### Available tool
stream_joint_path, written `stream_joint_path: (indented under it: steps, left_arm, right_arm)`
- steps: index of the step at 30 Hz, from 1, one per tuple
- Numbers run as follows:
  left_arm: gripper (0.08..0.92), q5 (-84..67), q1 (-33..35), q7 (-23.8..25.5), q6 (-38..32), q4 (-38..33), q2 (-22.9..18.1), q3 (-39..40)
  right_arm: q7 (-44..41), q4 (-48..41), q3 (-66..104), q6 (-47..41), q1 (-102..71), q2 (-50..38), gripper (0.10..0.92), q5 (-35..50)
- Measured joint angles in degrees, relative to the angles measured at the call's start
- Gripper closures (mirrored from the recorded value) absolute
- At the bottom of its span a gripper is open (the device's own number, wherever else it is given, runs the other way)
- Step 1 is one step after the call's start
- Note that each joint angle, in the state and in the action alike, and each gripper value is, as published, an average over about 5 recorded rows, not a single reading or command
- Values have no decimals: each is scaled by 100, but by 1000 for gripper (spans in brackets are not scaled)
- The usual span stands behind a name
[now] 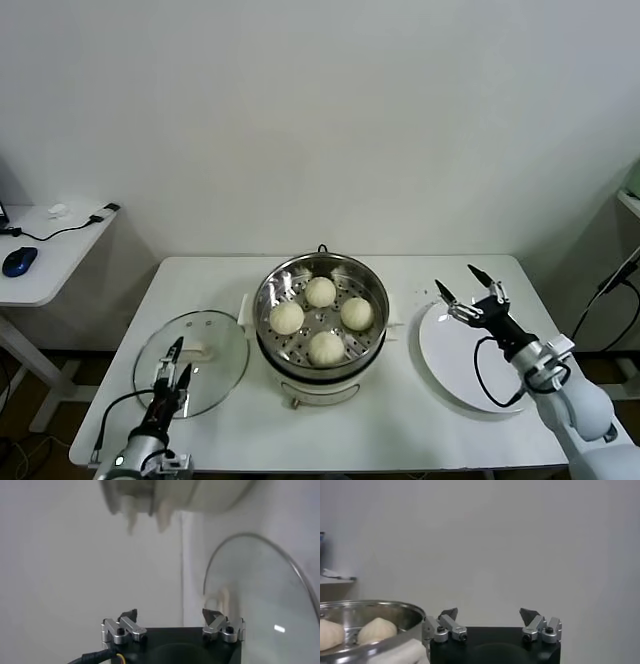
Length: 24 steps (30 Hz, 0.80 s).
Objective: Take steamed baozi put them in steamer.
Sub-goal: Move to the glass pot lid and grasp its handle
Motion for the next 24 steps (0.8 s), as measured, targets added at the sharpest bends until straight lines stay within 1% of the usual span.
stream_joint_path:
  steps: [5,13,24]
  left_arm:
    - [177,456,-327,-235,114,442,40,8]
    - [177,876,-795,-425,248,1027,84,1]
    - [177,1009,-1250,-574,425,1478,143,48]
  right_arm:
    - [-14,-67,247,42,-152,168,203,-43]
    - [-18,-151,504,111,-299,323,203,-77]
    - [-84,-297,728,231,-450,471,203,-150]
